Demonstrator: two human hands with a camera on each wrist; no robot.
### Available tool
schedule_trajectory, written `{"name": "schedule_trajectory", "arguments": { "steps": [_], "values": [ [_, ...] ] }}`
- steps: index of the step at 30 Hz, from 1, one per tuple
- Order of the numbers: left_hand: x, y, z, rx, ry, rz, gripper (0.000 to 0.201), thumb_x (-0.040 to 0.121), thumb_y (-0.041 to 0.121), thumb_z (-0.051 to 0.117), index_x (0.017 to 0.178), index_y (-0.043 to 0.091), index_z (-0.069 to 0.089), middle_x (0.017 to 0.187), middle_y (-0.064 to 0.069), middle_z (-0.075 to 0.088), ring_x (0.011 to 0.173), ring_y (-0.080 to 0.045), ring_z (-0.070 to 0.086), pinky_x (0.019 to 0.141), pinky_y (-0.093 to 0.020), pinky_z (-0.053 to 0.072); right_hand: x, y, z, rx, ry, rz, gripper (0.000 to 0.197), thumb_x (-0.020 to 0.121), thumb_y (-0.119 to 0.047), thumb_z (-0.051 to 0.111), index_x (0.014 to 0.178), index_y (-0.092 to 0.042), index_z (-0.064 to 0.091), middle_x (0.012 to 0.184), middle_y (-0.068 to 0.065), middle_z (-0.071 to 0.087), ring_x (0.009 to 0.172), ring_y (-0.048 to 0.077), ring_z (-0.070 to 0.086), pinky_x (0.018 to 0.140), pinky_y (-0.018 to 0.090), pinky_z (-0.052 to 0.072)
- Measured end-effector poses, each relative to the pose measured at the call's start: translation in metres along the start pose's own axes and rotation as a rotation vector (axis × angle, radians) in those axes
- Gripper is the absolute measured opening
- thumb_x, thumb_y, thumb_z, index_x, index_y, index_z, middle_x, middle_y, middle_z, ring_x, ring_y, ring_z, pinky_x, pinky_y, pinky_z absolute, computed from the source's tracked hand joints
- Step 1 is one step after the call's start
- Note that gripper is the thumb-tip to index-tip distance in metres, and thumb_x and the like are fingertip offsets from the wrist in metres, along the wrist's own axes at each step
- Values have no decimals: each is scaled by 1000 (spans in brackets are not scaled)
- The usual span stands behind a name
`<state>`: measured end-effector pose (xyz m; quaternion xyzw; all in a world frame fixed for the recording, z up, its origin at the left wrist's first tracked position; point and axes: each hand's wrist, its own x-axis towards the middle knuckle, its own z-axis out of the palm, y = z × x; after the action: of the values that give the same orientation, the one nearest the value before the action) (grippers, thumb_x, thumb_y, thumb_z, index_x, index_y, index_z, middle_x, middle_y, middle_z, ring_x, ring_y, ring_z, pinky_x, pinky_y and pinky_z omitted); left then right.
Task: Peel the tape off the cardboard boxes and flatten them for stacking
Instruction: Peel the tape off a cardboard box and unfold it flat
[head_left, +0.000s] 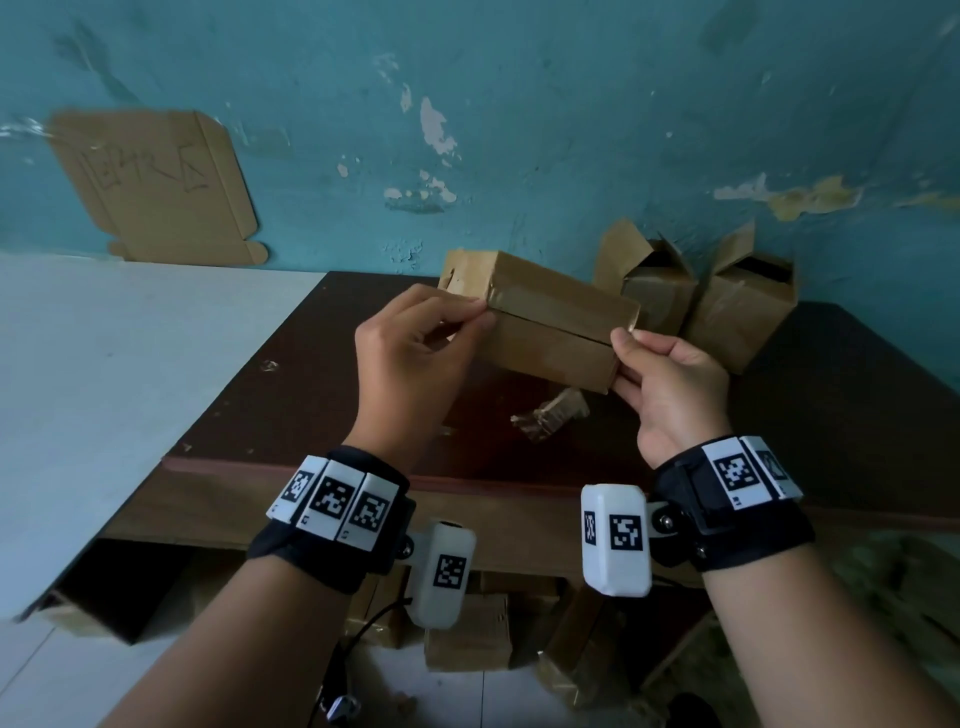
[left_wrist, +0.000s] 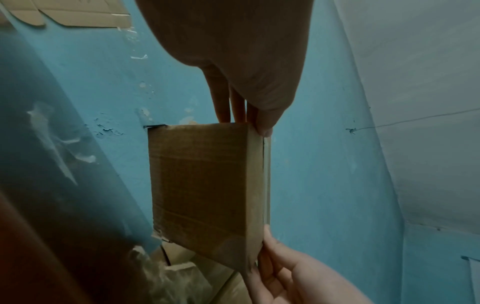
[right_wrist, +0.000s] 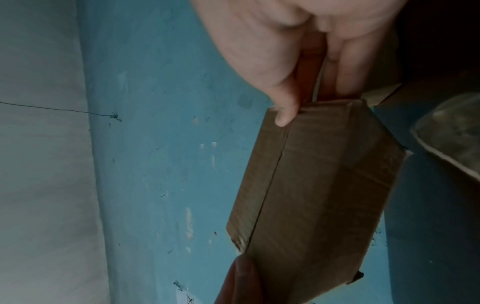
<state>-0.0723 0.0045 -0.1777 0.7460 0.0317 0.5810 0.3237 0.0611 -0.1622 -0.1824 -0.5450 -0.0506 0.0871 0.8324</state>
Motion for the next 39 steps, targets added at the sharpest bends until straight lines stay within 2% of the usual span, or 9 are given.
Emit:
{"name": "schedule_trajectory", "arguments": {
  "steps": [4, 8, 11, 14, 18, 26, 34, 37, 39],
  "values": [
    [6, -7, -10, 38, -216, -117, 62, 81, 30, 86, 136, 23, 59, 126, 5, 62, 112, -9, 62, 83, -21, 56, -1, -3, 0, -72, -57, -43, 14, 87, -2, 76, 85, -12, 66, 94, 10, 74, 94, 25, 74, 86, 38, 62],
    [5, -17, -10, 184, -399, -148, 104, 72, 49, 87, 158, 31, 31, 149, 8, 44, 130, -16, 42, 109, -34, 39, -2, 3, 3, -220, -86, -163, 14, 83, -12, 82, 81, -18, 70, 82, -1, 72, 88, 19, 73, 80, 34, 60],
    [4, -21, -8, 196, -381, -219, 96, 72, 35, 90, 153, 30, 39, 138, 17, 44, 122, -14, 41, 106, -35, 41, -6, 6, 6, -265, -134, -181, 15, 84, -15, 83, 79, -20, 69, 77, -3, 68, 81, 15, 67, 76, 33, 56],
    [6, -23, -10, 204, -351, -216, 88, 72, 29, 91, 147, 30, 45, 138, 16, 47, 122, -14, 44, 105, -34, 41, -8, 5, 8, -264, -166, -153, 11, 87, -14, 79, 83, -18, 70, 85, 3, 70, 89, 19, 69, 88, 40, 57],
    [5, -22, -12, 199, -336, -229, 85, 72, 29, 91, 145, 29, 48, 142, 15, 47, 126, -13, 43, 105, -28, 39, -11, 4, 8, -223, -199, -130, 27, 93, -13, 72, 120, -19, 71, 107, 2, 77, 105, 15, 73, 90, 37, 59],
    [-1, -18, -2, 218, -329, -186, 82, 72, 33, 91, 142, 27, 50, 142, 9, 47, 125, -16, 43, 105, -29, 38, -10, 9, 8, -312, 39, -285, 12, 82, -18, 83, 80, -28, 77, 81, -5, 78, 82, 12, 76, 83, 44, 63],
    [-4, -11, -1, 196, -438, -135, 87, 70, 36, 91, 145, 38, 46, 159, 0, 24, 148, -27, 26, 120, -48, 30, -11, 10, 10, -382, 29, -313, 9, 78, -34, 82, 74, -32, 74, 76, -3, 75, 81, 17, 75, 79, 52, 63],
    [-4, -7, -3, 407, -588, -37, 100, 63, 40, 95, 148, 46, 42, 164, -3, 4, 152, -36, 9, 112, -56, 35, -10, 13, 8, -474, 52, -403, 9, 78, -41, 77, 74, -37, 71, 79, -7, 74, 83, 16, 74, 78, 49, 62],
    [-3, -9, -5, 509, -580, 41, 98, 66, 33, 92, 149, 46, 43, 161, -12, 13, 147, -42, 17, 107, -62, 43, -10, 13, 7, -574, 69, -481, 10, 86, -33, 77, 79, -33, 69, 83, -6, 73, 84, 15, 71, 78, 46, 62]
  ]
}}
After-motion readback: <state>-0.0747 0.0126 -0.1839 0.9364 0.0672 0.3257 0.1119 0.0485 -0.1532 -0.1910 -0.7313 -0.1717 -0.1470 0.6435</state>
